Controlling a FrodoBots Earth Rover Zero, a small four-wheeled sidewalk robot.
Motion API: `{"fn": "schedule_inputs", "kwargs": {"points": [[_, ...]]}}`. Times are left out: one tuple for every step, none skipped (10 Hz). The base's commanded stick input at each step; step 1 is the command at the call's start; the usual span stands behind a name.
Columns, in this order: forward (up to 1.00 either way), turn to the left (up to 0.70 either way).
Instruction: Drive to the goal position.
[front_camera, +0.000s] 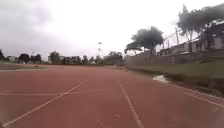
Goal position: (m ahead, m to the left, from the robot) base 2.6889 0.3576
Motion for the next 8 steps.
{"fn": "schedule_inputs", "kwargs": {"points": [[0.10, 0.00], [0.49, 0.00], [0.70, 0.00], [0.70, 0.00], [0.70, 0.00], [0.70, 0.00], [0.70, 0.00], [0.70, 0.00]]}}
